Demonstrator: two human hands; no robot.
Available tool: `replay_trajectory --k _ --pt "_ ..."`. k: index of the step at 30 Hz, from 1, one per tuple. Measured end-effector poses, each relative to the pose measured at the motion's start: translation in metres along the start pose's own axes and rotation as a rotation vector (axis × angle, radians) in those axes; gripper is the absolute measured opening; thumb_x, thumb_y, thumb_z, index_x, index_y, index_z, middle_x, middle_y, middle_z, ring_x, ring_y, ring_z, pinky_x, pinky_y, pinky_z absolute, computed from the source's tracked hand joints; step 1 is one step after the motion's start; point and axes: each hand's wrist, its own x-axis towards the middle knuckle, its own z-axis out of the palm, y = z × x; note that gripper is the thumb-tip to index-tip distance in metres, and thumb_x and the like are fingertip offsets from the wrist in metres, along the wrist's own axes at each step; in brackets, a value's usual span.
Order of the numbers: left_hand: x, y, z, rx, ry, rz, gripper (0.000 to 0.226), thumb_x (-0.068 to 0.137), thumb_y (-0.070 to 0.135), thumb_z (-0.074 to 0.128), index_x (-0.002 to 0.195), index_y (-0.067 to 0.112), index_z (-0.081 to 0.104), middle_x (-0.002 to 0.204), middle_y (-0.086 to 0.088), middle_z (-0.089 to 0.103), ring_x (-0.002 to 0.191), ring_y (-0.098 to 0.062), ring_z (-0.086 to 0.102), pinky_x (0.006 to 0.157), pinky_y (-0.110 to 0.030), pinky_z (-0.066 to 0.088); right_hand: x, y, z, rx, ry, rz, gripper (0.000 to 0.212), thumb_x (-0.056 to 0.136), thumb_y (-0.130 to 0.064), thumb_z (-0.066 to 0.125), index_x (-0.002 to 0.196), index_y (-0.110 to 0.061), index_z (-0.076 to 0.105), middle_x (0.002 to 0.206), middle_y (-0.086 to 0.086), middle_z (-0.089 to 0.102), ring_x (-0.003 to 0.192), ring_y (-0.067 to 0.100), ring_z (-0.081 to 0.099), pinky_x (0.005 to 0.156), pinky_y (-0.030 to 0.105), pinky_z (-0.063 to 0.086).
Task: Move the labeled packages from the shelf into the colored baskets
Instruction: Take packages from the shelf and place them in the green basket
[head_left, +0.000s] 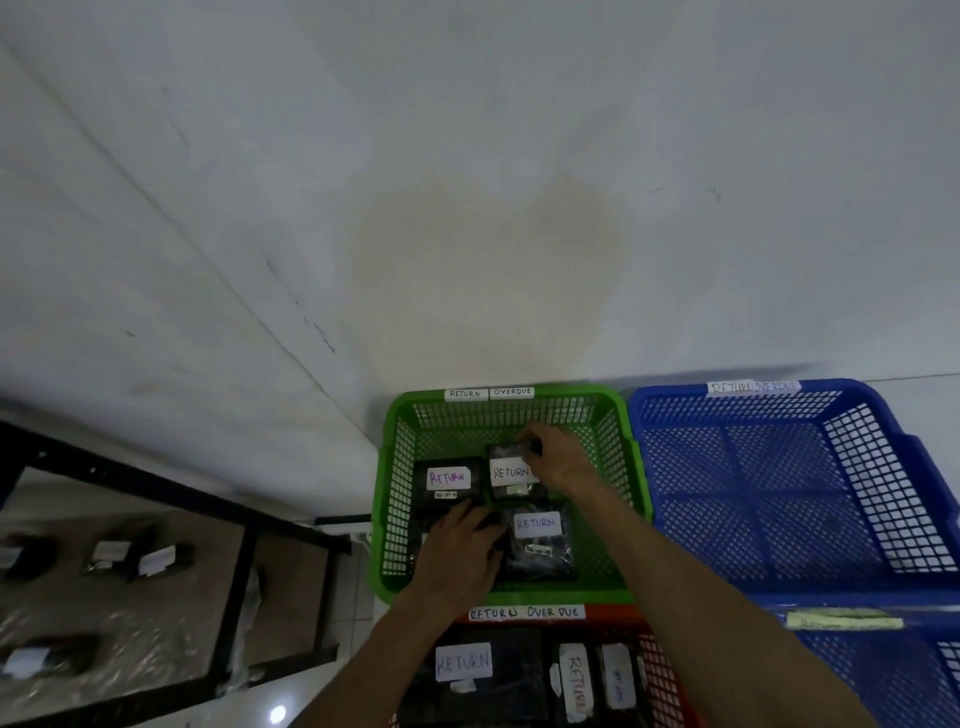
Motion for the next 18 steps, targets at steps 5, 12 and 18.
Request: replay_trajectory --k 5,12,18 --pt "0.003 -0.003 0.004 0.046 -0.029 -0.012 0.046 0.097 0.034 0.045 0.142 0.024 0.050 0.151 0.000 0.039 0.140 -0.024 0.026 0.111 -0.041 0.037 -0.007 0.009 0.008 -0.108 -0.071 0.003 0.055 0.088 -0.020 0.072 0.140 -0.019 0.054 0.141 0.015 0.041 0.129 0.030 0.046 0.109 0.026 0.036" --pt "0.003 -0.001 0.000 0.042 -0.017 -0.015 0.045 0.097 0.033 0.047 0.140 0.024 0.052 0.150 -0.002 0.036 0.139 -0.024 0.027 0.108 -0.042 0.040 -0.014 0.012 0.014 -0.129 -0.028 -0.034 0.062 0.086 -0.026 0.075 0.142 -0.013 0.050 0.139 0.017 0.042 0.127 0.030 0.047 0.108 0.031 0.039" --pt "0.000 -0.004 -0.007 -0.064 -0.030 -0.025 0.045 0.099 0.031 0.048 0.143 0.022 0.051 0.156 -0.004 0.031 0.144 -0.023 0.024 0.115 -0.038 0.035 -0.026 0.004 0.015 -0.173 -0.005 -0.003 0.065 0.091 -0.022 0.069 0.147 -0.011 0.039 0.141 0.017 0.041 0.128 0.032 0.046 0.109 0.035 0.043"
